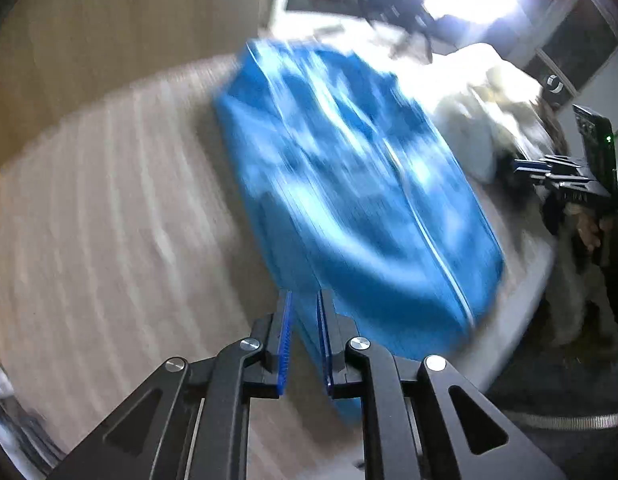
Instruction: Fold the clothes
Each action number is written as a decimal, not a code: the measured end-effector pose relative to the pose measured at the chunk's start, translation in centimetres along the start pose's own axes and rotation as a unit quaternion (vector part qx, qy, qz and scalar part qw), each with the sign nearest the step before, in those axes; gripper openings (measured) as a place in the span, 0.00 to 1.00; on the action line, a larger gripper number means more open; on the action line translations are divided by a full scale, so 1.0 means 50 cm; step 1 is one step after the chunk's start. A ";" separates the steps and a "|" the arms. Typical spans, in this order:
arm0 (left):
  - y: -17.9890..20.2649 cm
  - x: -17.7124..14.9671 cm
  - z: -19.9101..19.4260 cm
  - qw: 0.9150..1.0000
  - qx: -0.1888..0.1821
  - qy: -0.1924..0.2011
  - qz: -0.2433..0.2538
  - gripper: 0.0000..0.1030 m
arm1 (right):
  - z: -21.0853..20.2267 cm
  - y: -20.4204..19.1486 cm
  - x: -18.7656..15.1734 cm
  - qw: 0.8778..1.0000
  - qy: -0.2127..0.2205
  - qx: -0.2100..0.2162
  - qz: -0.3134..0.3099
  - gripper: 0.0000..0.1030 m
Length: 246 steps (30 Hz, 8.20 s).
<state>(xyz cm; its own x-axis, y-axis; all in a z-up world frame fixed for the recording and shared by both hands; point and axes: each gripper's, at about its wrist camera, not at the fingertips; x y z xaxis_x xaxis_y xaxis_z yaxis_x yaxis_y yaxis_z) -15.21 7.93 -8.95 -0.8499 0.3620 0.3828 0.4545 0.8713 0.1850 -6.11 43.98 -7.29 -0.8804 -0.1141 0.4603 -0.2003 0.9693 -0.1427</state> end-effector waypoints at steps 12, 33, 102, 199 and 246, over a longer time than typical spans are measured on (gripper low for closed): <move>-0.079 0.297 0.248 0.999 0.002 0.031 -0.013 0.13 | 0.294 0.060 0.212 0.999 -0.012 0.012 0.034 0.12; -0.104 0.446 0.259 0.998 0.012 0.052 0.026 0.55 | 0.324 0.085 0.374 0.999 -0.034 0.021 0.007 0.53; -0.032 0.173 -0.042 0.993 0.024 0.071 0.092 0.03 | 0.227 -0.096 0.372 0.974 -0.019 0.142 -0.174 0.02; 0.251 -0.122 -0.018 0.995 -0.072 -0.001 0.075 0.36 | 0.065 -0.303 -0.180 0.952 0.010 -0.076 -0.295 0.54; 0.333 -0.192 0.086 0.998 0.010 -0.039 0.046 0.27 | 0.078 -0.146 -0.038 0.962 -0.070 0.171 -0.202 0.09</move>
<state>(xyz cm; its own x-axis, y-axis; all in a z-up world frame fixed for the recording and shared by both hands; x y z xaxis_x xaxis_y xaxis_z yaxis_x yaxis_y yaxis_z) -0.63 20.38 -13.44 -0.8237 0.4648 0.3248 0.5264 0.8398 0.1331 -4.63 36.27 -10.55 -0.7459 -0.5177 0.4191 -0.6466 0.7138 -0.2690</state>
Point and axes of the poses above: each gripper's, at about its wrist camera, not at the fingertips, and z roughly the way its jaws point, y to its right, x to its top
